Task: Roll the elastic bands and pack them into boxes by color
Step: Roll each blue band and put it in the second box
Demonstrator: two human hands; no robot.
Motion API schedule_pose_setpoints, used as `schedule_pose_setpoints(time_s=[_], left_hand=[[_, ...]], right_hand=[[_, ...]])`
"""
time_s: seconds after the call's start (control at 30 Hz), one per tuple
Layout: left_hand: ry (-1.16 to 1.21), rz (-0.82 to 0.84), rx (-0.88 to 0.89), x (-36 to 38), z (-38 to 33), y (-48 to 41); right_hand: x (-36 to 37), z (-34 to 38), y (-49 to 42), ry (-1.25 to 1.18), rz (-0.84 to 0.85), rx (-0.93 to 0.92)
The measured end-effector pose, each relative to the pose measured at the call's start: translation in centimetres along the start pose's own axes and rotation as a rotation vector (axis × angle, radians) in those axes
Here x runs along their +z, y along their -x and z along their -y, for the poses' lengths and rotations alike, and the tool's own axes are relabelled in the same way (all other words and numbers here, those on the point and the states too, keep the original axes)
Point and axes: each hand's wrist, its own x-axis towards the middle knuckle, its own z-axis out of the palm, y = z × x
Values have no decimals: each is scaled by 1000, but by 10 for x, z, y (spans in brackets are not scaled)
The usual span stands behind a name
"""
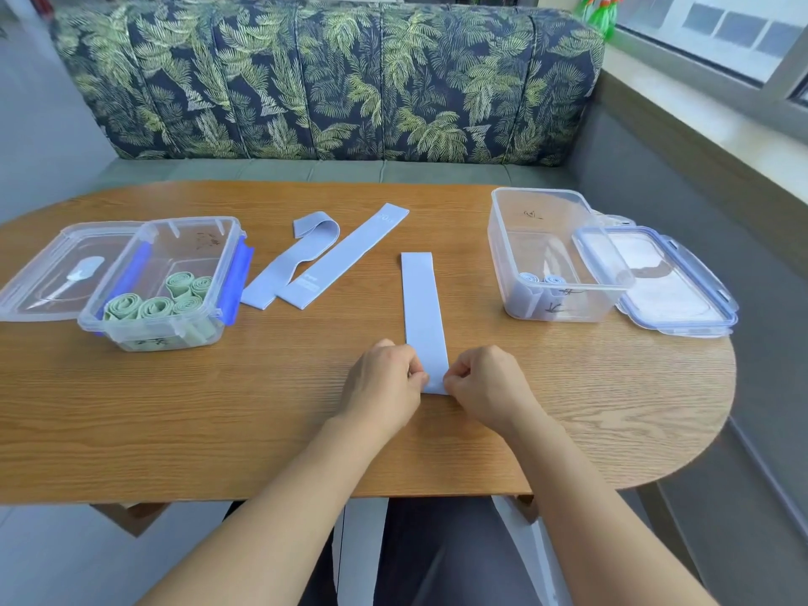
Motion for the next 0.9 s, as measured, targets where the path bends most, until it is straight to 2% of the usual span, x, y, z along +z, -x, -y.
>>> schedule_pose_setpoints(time_s=[0.27,0.6,0.8,0.9], left_hand=[[53,-42,-87,1,-4,2],[25,-103,-4,13,2,19],[-4,-25,7,4,0,9],[5,14,-2,0,0,6]], right_hand=[[0,-3,-2,-102,-29,45],[2,-6,-5,-141,-16,41],[5,-16,8,-433,-69,113],[8,-18,10,-454,-55,128]])
